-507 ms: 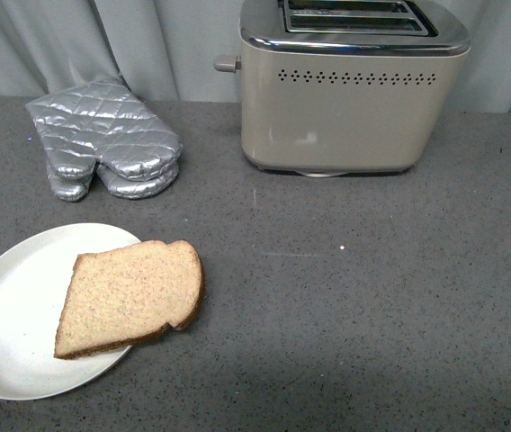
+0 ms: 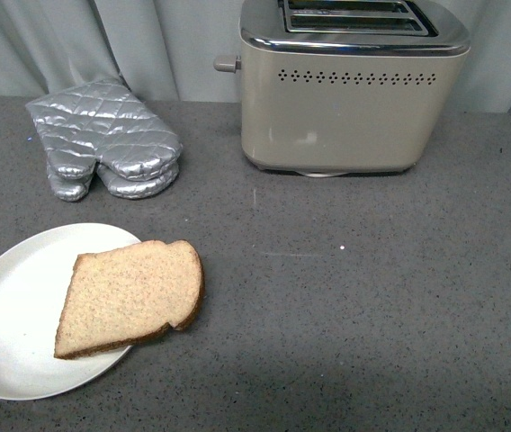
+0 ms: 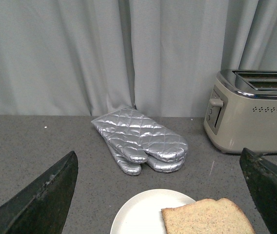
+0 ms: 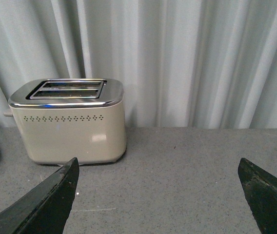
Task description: Put bread into toaster
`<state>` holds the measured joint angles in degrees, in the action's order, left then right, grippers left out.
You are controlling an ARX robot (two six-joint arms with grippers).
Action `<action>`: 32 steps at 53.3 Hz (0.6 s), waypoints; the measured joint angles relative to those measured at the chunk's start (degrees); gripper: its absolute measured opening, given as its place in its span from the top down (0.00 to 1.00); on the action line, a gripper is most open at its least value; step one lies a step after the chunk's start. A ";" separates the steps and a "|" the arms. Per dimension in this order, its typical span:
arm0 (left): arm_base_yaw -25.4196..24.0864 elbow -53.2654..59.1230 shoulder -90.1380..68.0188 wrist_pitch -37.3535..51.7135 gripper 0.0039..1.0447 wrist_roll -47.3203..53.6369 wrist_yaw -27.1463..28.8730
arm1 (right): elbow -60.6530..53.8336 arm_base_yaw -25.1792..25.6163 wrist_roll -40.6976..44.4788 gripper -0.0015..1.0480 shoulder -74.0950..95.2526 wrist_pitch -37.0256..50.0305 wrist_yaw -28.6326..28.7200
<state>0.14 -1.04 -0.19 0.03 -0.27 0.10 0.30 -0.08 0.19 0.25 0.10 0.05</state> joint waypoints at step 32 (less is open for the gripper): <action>5.40 -4.11 -8.59 -11.21 0.06 -8.04 17.92 | 0.00 -0.02 0.00 0.09 -0.02 0.00 -0.02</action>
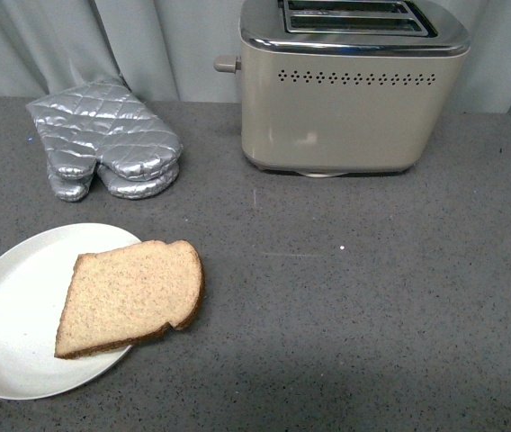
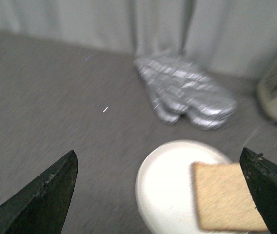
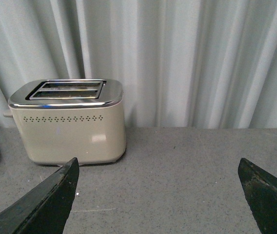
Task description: Put bread into toaster
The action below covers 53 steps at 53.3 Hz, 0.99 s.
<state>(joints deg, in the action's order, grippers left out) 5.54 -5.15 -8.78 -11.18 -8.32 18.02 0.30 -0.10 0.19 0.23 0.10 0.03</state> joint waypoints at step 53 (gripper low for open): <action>-15.23 -22.73 -87.43 21.51 0.06 4.63 -23.02 | 0.00 0.02 0.00 0.09 0.00 0.00 0.04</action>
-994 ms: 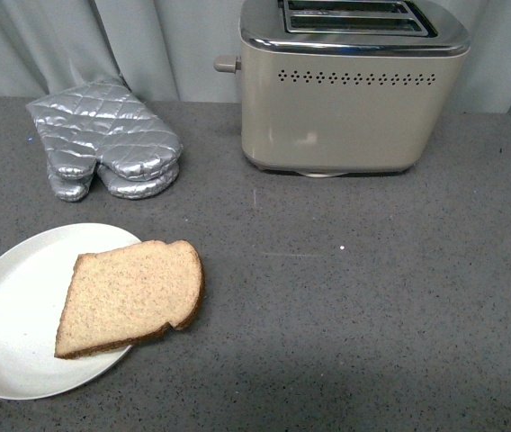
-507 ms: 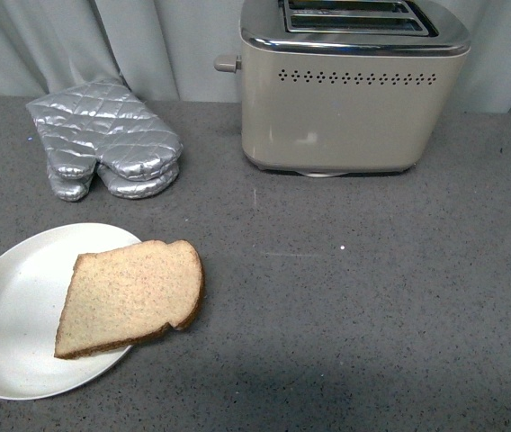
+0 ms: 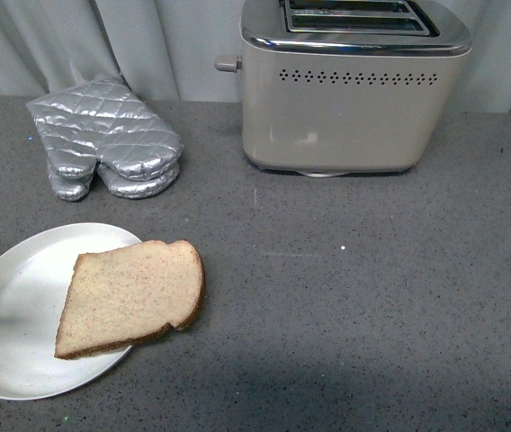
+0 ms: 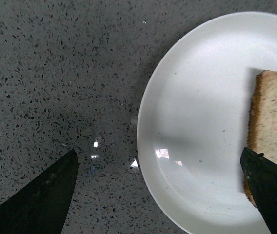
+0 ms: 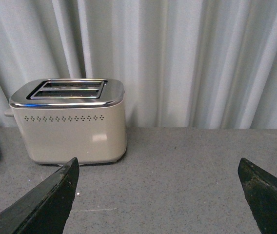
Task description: Put bread into toaster
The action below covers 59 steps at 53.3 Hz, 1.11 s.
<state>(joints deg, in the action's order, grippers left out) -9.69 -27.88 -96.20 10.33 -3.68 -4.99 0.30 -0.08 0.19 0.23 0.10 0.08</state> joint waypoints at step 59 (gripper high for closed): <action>-1.95 -11.78 -13.84 -10.51 0.97 -2.89 -4.46 | 0.00 0.00 0.00 0.09 0.00 0.00 -0.02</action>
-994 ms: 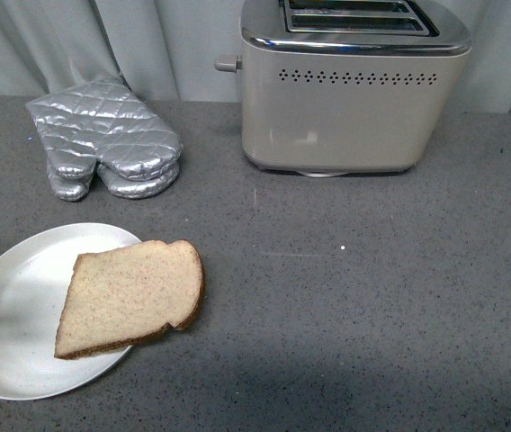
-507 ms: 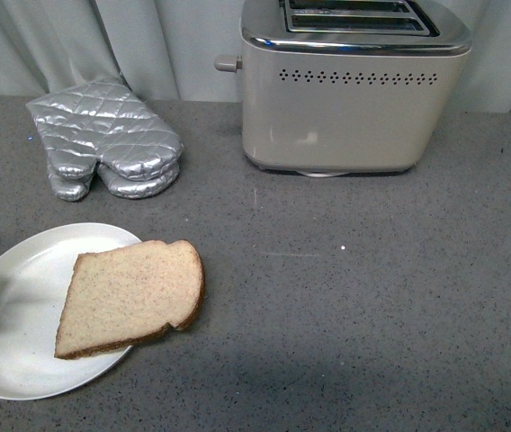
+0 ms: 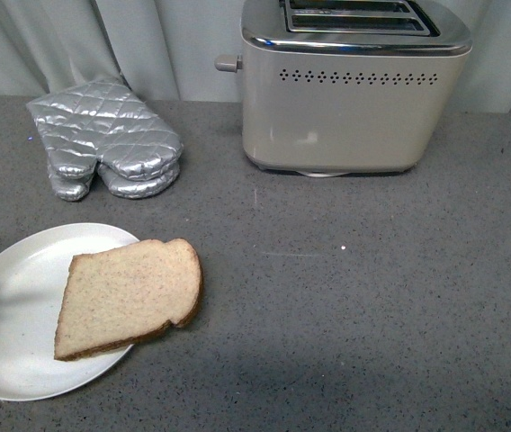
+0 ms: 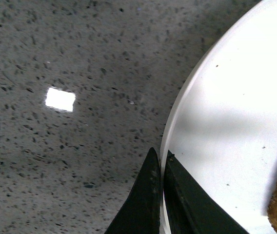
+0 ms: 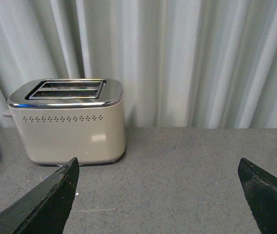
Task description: Put bread into toaster
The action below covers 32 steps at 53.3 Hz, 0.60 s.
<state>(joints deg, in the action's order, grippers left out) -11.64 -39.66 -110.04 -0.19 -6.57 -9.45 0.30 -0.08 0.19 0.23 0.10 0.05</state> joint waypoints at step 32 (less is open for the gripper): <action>22.80 -4.26 4.59 3.39 0.97 -19.85 -6.73 | 0.00 0.00 0.00 0.09 0.00 0.00 0.02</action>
<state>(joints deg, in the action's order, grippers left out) 11.16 -43.92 -105.45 3.20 -26.41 -16.19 0.30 -0.08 0.19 0.23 0.10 0.08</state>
